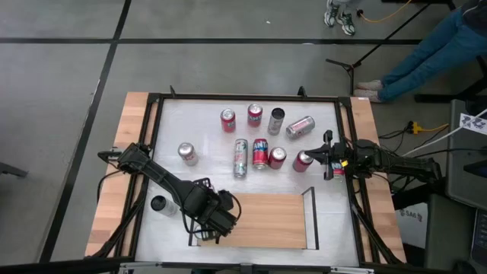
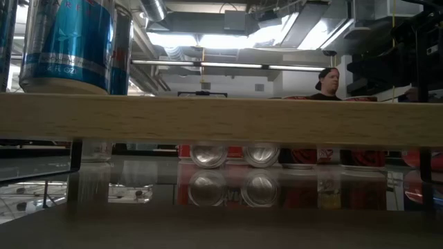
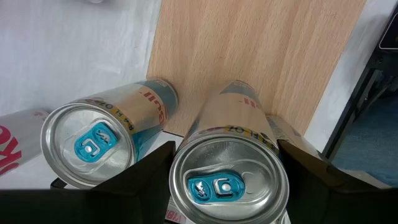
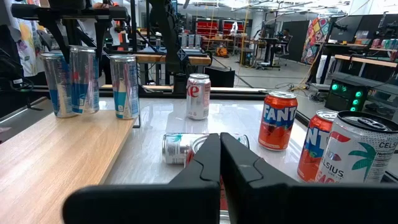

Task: Place canned beverage on shelf
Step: Put the blue soda can on the shelf aligned with the other blue soda can

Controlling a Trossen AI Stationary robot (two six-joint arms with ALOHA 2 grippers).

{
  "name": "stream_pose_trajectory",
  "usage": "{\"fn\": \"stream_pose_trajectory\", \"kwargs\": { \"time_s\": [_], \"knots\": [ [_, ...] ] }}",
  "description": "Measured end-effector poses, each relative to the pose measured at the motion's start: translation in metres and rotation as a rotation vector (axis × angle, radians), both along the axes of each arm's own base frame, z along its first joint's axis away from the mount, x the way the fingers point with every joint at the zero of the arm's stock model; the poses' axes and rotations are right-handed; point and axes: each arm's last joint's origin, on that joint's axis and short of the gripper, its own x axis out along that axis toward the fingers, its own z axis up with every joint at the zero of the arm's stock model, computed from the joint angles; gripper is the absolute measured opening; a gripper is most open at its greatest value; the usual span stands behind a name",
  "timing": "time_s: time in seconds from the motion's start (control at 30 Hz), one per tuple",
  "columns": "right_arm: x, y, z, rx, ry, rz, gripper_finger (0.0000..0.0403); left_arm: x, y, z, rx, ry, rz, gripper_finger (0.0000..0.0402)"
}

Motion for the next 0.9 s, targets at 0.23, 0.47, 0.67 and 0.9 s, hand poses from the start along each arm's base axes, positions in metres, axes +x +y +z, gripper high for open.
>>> {"fn": "stream_pose_trajectory", "kwargs": {
  "time_s": [0.23, 0.47, 0.67, 0.9],
  "knots": [
    [0.000, 0.000, 0.000, 0.000, 0.000, 0.000, 0.0001, 0.000, 0.000, -0.001, 0.009, -0.002, 0.001, 0.0225],
    [0.000, 0.000, 0.000, 0.000, 0.000, 0.000, 0.0001, -0.002, 0.001, -0.017, 0.015, 0.072, 0.000, 0.0225],
    [0.000, 0.000, 0.000, 0.000, 0.000, 0.000, 0.0001, -0.004, 0.000, -0.021, 0.024, 0.086, -0.006, 0.0225],
    [0.000, 0.000, 0.000, 0.000, 0.000, 0.000, 0.0001, -0.004, 0.000, -0.021, 0.023, 0.087, -0.012, 0.0228]
  ]
}}
